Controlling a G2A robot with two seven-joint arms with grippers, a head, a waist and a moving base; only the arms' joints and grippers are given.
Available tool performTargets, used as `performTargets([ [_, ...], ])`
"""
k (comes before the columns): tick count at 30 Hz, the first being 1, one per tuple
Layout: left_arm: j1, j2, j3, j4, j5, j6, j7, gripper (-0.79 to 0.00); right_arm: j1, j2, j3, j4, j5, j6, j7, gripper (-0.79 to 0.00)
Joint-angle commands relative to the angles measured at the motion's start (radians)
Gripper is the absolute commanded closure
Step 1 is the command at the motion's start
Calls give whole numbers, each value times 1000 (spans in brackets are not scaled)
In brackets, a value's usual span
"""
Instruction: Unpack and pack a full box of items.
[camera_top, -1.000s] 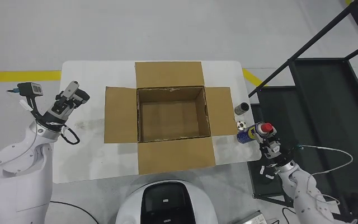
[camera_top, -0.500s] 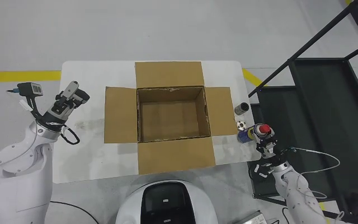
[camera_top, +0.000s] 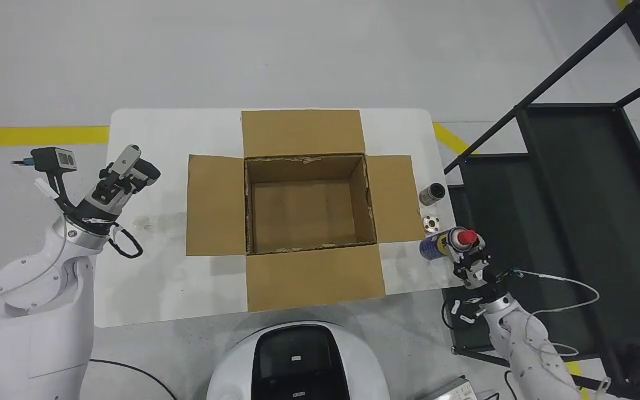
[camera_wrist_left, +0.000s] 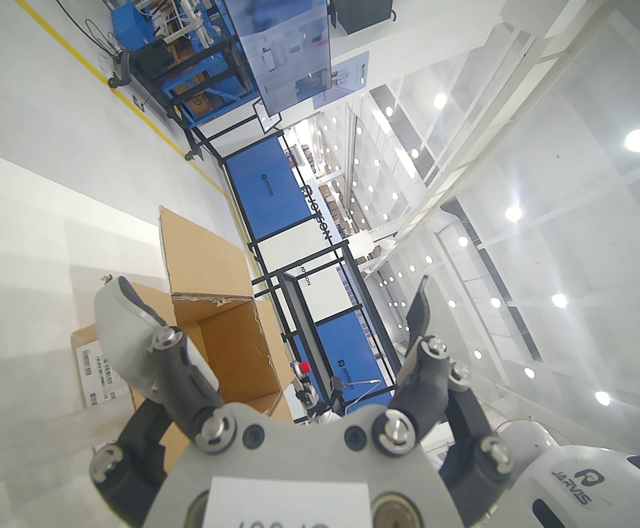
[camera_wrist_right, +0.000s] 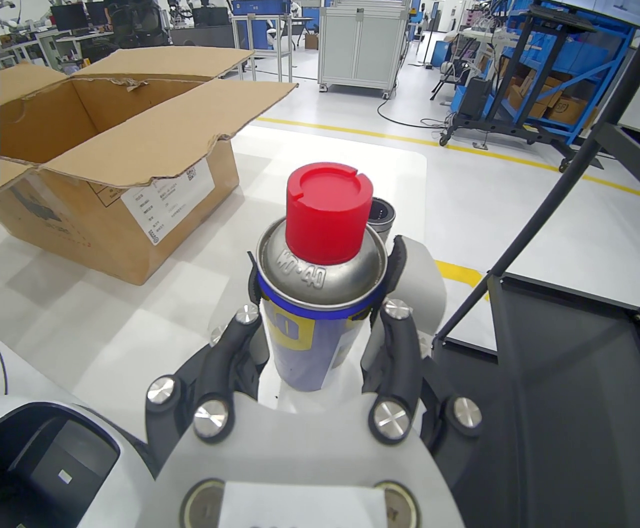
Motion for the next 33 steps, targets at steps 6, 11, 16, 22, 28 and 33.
performTargets([
  [6, 0, 0, 0, 0, 0, 0, 0, -785, -49, 9, 4, -18, -20, -48, -39, -785],
  [11, 0, 0, 0, 0, 0, 0, 0, -785, -90, 19, 21, -26, -28, -99, -47, -785],
  [16, 0, 0, 0, 0, 0, 0, 0, -785, -44, 20, 5, 13, -5, -154, 9, -785],
  [22, 0, 0, 0, 0, 0, 0, 0, -785, 55, 14, -23, 102, 36, -182, 73, -785],
  [28, 0, 0, 0, 0, 0, 0, 0, -785, 120, 13, -60, 170, 7, -194, 49, -785],
  [33, 0, 0, 0, 0, 0, 0, 0, -785, 159, 10, -80, 213, 8, -190, 26, -785],
])
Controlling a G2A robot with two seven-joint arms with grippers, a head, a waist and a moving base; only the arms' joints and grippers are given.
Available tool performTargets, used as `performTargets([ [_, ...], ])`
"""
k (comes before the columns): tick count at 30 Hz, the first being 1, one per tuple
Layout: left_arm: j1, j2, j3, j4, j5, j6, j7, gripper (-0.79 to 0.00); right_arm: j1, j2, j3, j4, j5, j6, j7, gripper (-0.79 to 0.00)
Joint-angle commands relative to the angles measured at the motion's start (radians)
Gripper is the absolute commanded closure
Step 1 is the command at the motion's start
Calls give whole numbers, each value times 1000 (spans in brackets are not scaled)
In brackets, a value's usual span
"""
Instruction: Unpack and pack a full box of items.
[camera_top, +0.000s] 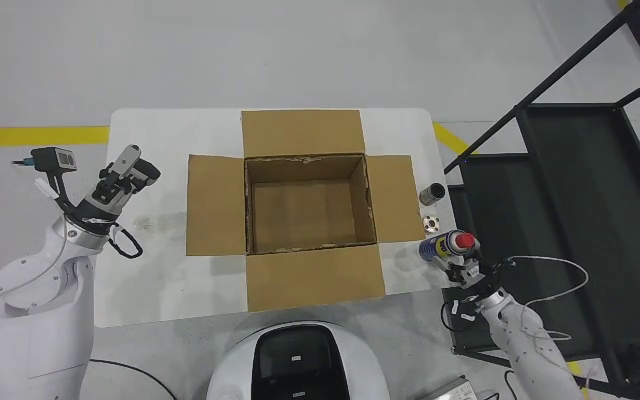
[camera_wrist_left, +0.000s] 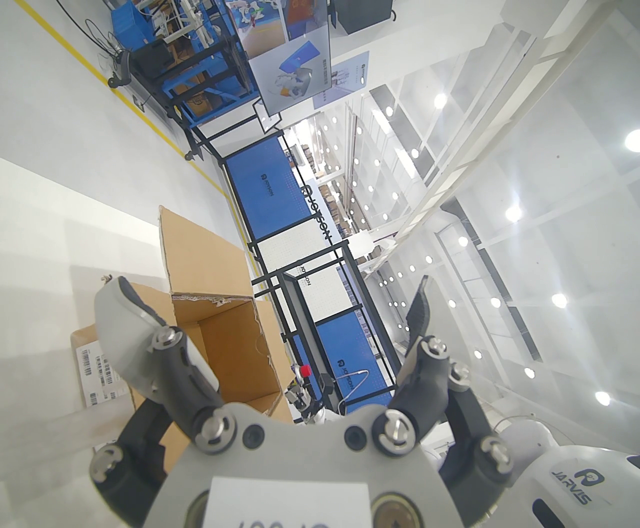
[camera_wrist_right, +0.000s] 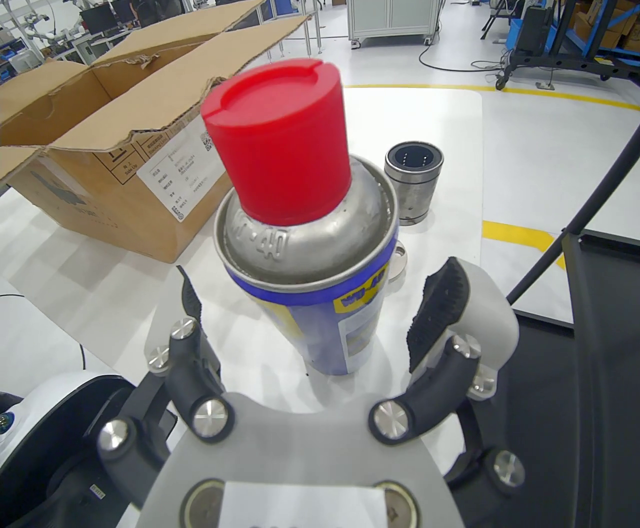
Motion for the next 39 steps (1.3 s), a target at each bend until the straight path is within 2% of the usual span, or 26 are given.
performTargets([
  [1, 0, 0, 0, 0, 0, 0, 0, -785, 16, -2, -8, 19, 5, 2, -4, -785],
  [3, 0, 0, 0, 0, 0, 0, 0, -785, 29, -4, -14, 36, 16, -3, -10, -785],
  [4, 0, 0, 0, 0, 0, 0, 0, -785, 34, -4, -17, 42, 17, -5, -14, -680],
  [7, 0, 0, 0, 0, 0, 0, 0, -785, 45, -3, -24, 56, 16, -12, -29, -126],
  [8, 0, 0, 0, 0, 0, 0, 0, -785, 48, -3, -27, 59, 13, -12, -32, -55],
  [10, 0, 0, 0, 0, 0, 0, 0, -785, 55, -3, -32, 68, 7, -4, -35, 0],
  [17, 0, 0, 0, 0, 0, 0, 0, -785, 69, -4, -53, 82, -5, 16, -63, 0],
  [24, 0, 0, 0, 0, 0, 0, 0, -785, -3, 12, -50, 26, -54, 38, -168, 0],
  [31, 0, 0, 0, 0, 0, 0, 0, -785, -214, 61, 47, -251, -47, 59, -189, 0],
  [35, 0, 0, 0, 0, 0, 0, 0, -785, -327, 85, 149, -453, -23, 19, -136, 0],
  [39, 0, 0, 0, 0, 0, 0, 0, -785, -419, 92, 233, -669, 35, 22, -24, 0],
])
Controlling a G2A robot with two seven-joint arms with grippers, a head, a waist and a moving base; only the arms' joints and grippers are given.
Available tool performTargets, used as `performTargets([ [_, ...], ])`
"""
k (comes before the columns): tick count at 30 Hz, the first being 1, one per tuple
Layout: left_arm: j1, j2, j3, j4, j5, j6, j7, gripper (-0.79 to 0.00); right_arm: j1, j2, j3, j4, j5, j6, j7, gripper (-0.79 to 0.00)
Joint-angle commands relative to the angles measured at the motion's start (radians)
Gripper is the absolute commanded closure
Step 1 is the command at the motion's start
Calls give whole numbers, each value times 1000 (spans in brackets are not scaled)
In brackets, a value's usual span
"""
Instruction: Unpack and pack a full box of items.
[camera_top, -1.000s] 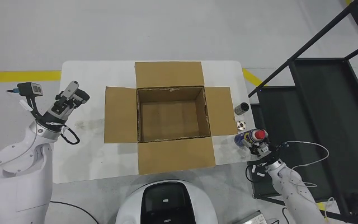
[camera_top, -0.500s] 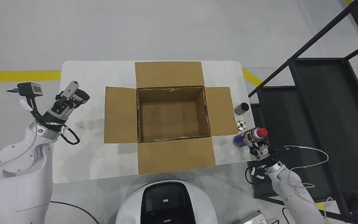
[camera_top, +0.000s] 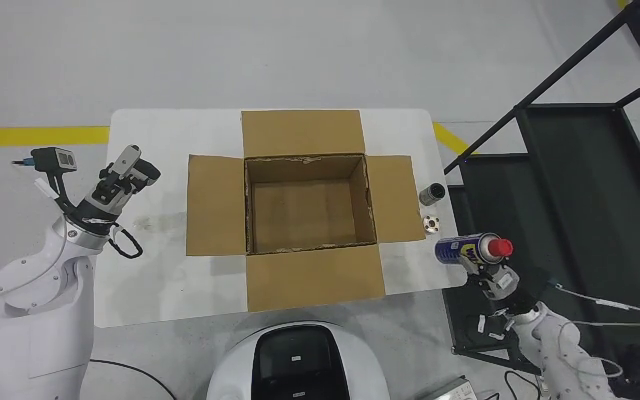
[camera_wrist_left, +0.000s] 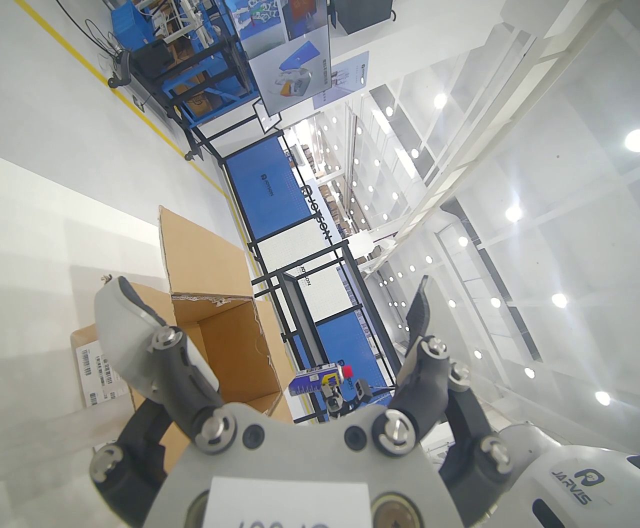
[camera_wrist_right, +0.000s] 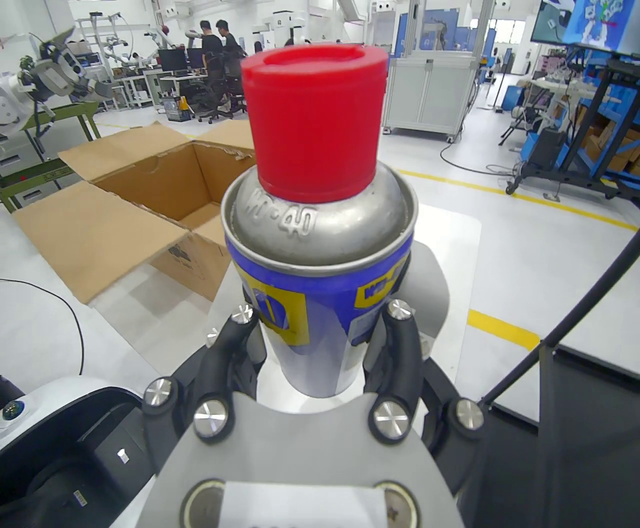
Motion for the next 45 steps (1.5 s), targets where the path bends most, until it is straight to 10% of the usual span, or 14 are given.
performTargets([
  [1, 0, 0, 0, 0, 0, 0, 0, -785, -40, 1, 39, -127, 36, 21, 75, 0],
  [13, 0, 0, 0, 0, 0, 0, 0, -785, -35, -8, 3, -479, 212, 61, 530, 0],
  [34, 0, 0, 0, 0, 0, 0, 0, -785, -15, -10, -19, -484, 234, 56, 580, 0],
  [45, 0, 0, 0, 0, 0, 0, 0, -785, 287, -9, -253, -711, 57, 85, 1218, 0],
])
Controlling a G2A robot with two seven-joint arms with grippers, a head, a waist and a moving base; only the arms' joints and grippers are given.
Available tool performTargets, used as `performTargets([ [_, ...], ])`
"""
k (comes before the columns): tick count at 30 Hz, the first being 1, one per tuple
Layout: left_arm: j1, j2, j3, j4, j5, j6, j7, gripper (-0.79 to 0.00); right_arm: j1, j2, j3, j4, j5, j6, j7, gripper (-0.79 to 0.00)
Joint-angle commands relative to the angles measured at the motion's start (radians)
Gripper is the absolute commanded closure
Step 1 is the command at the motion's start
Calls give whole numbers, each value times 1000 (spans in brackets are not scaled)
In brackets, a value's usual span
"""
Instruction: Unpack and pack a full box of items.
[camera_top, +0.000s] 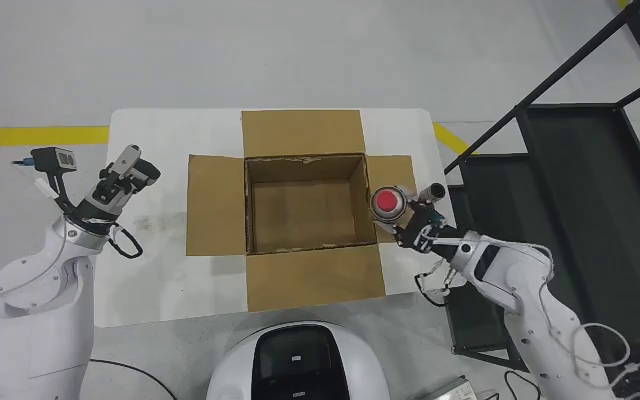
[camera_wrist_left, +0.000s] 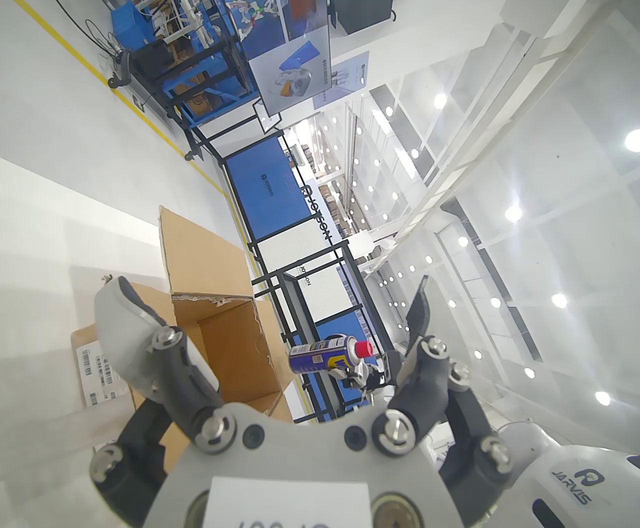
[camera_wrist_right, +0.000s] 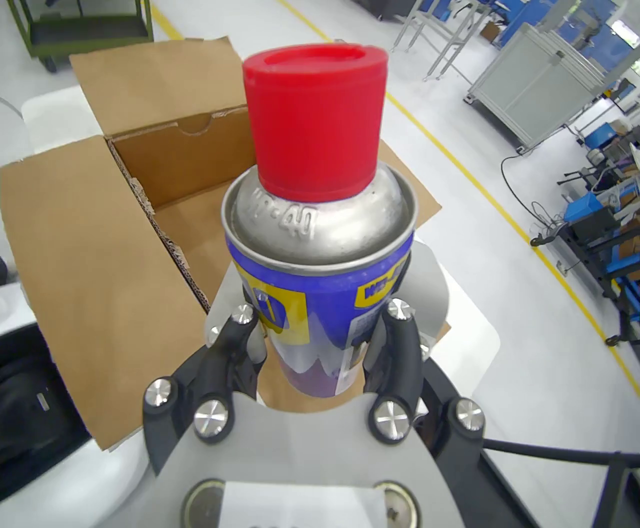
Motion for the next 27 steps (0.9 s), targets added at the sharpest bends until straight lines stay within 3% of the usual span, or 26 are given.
performTargets([
  [1, 0, 0, 0, 0, 0, 0, 0, -785, 88, -4, -83, -7, -7, -13, 102, 0],
  [11, 0, 0, 0, 0, 0, 0, 0, -785, 397, -54, -422, 97, -82, 87, 433, 0],
  [27, 0, 0, 0, 0, 0, 0, 0, -785, 410, -57, -434, 105, -81, 101, 441, 0],
])
